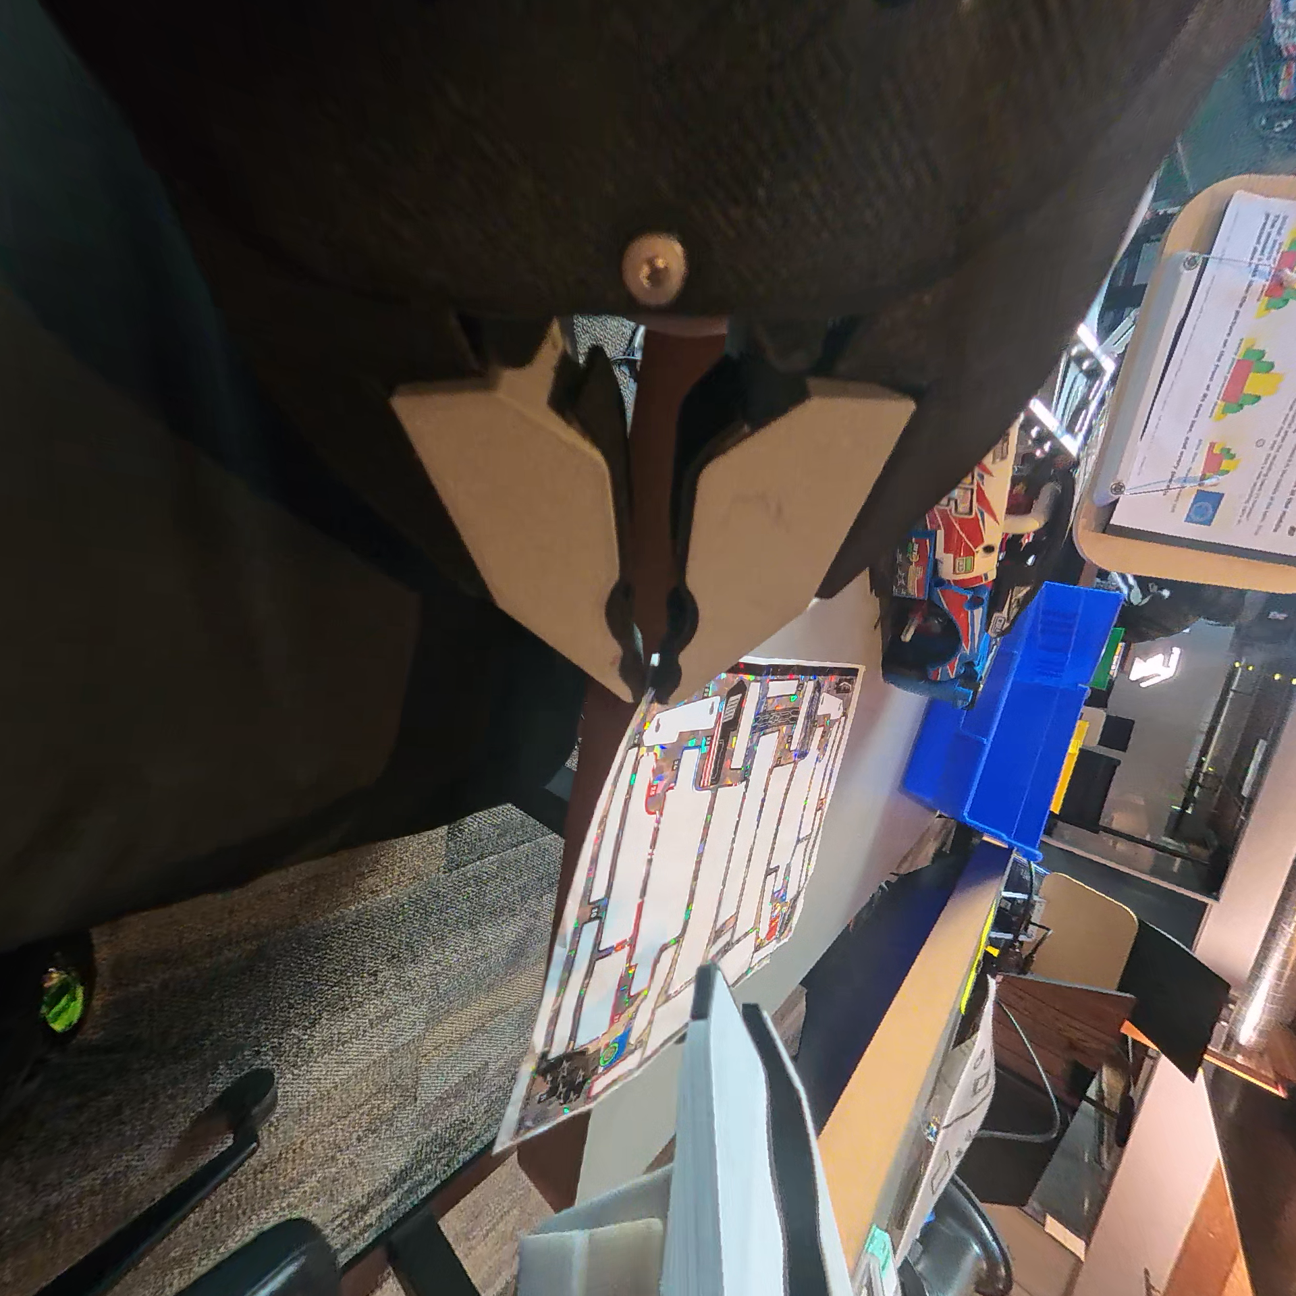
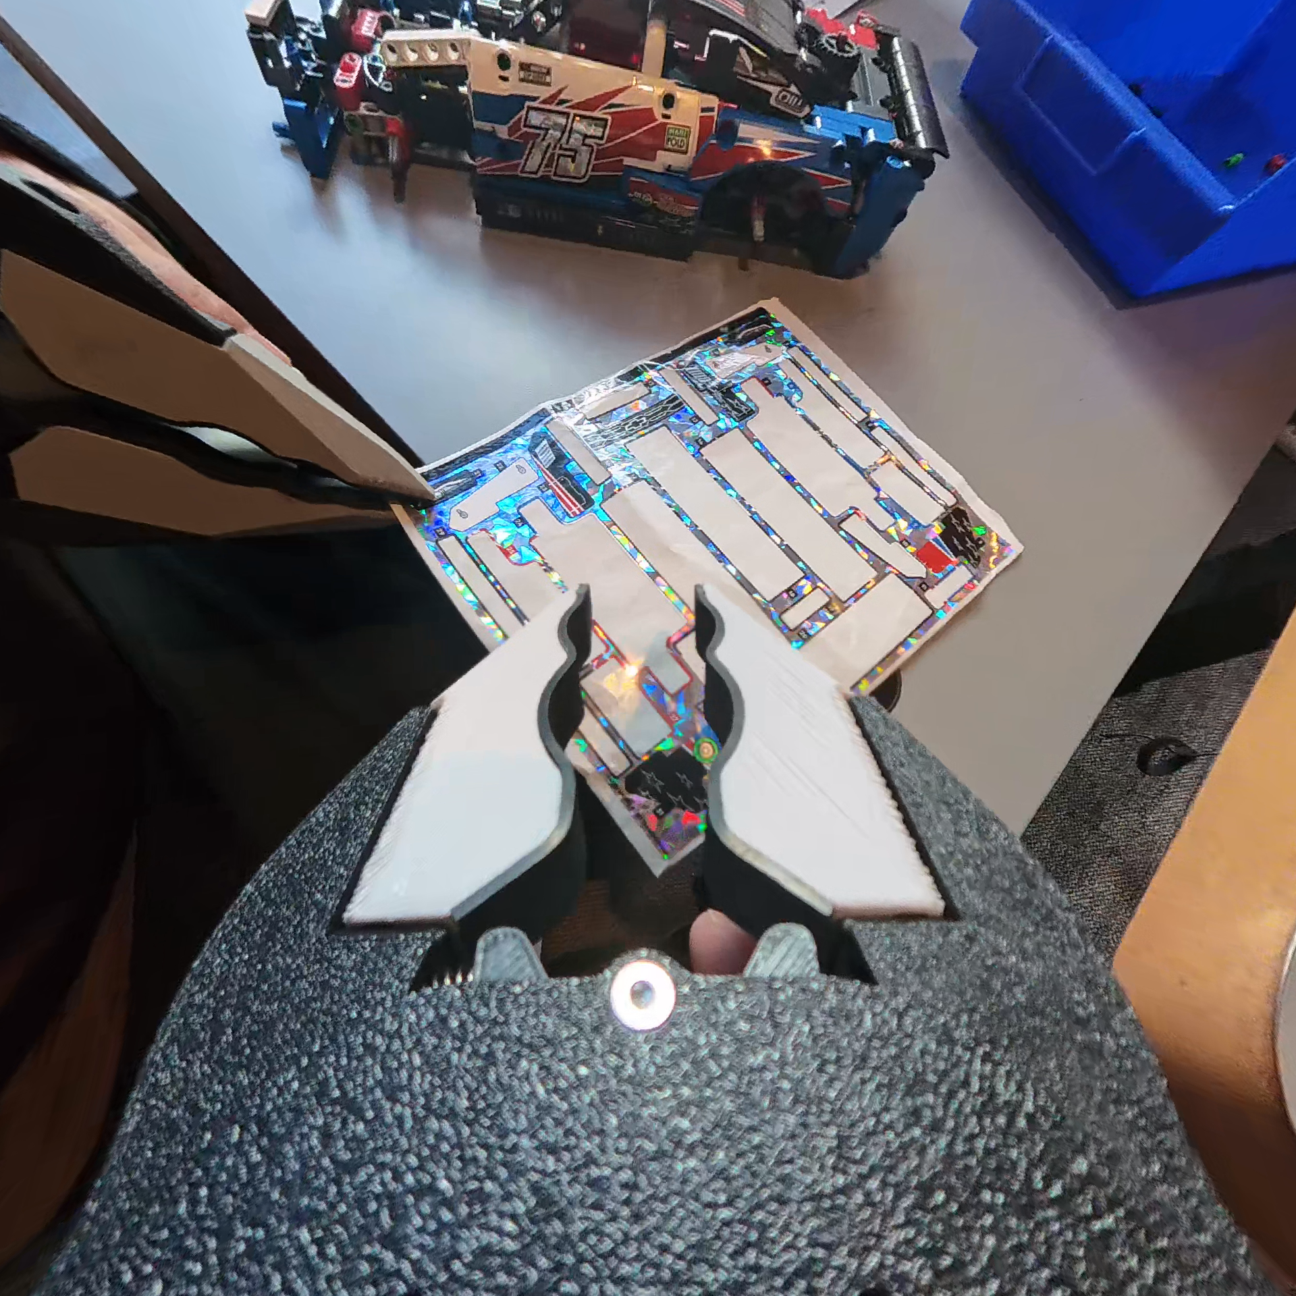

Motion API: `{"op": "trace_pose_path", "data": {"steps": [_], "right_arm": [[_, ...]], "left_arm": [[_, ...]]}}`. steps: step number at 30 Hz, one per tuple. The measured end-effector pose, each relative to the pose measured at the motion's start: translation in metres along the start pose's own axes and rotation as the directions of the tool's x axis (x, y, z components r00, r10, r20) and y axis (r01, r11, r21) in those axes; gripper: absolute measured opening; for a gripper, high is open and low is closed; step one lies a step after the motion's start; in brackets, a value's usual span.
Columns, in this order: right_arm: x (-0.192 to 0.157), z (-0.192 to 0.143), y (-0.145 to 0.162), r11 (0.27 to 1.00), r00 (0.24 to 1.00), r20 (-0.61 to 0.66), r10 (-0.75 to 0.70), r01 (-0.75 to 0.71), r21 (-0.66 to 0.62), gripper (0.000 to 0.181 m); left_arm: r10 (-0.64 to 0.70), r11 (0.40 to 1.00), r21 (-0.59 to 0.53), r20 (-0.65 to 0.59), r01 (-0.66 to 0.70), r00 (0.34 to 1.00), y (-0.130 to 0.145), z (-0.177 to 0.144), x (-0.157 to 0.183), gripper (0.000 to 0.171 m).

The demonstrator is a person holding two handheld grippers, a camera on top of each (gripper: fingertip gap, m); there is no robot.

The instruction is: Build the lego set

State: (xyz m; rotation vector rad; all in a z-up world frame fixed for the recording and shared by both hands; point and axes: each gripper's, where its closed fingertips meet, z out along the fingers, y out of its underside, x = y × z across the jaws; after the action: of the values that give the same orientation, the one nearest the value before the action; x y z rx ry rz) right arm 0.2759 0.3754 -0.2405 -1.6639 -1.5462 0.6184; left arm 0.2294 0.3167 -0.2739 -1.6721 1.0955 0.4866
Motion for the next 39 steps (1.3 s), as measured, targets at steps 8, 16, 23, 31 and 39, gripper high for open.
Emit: {"op": "trace_pose_path", "data": {"steps": [8, 16, 23, 31, 39], "right_arm": [[-0.019, 0.002, -0.010, 0.999, 0.995, 0.097, 0.012, -0.016, 0.040, 0.034], [-0.065, 0.020, -0.019, 0.951, 0.948, 0.085, -0.308, 0.308, 0.011, 0.028], [-0.058, 0.011, -0.035, 0.826, 0.814, -0.169, -0.556, 0.563, -0.008, 0.000], [-0.075, -0.011, -0.059, 0.746, 0.733, -0.290, -0.615, 0.661, 0.089, 0.000], [-0.108, -0.006, -0.043, 0.705, 0.705, -0.220, -0.675, 0.703, 0.091, 0.001]], "left_arm": [[-0.015, 1.000, 0.009, 0.015, 0.015, 1.000, 0.004, -0.012, 0.000, 0.000], [-0.068, 0.993, 0.100, 0.076, 0.060, 0.995, -0.008, -0.030, -0.020, 0.000], [-0.539, 0.825, 0.105, -0.146, 0.555, 0.829, -0.002, -0.061, -0.038, 0.025], [-0.689, 0.069, -0.308, -0.702, 0.949, -0.178, -0.025, -0.084, -0.051, 0.058], [-0.731, 0.093, -0.320, -0.665, 0.943, -0.154, -0.026, -0.061, -0.038, 0.000]]}}
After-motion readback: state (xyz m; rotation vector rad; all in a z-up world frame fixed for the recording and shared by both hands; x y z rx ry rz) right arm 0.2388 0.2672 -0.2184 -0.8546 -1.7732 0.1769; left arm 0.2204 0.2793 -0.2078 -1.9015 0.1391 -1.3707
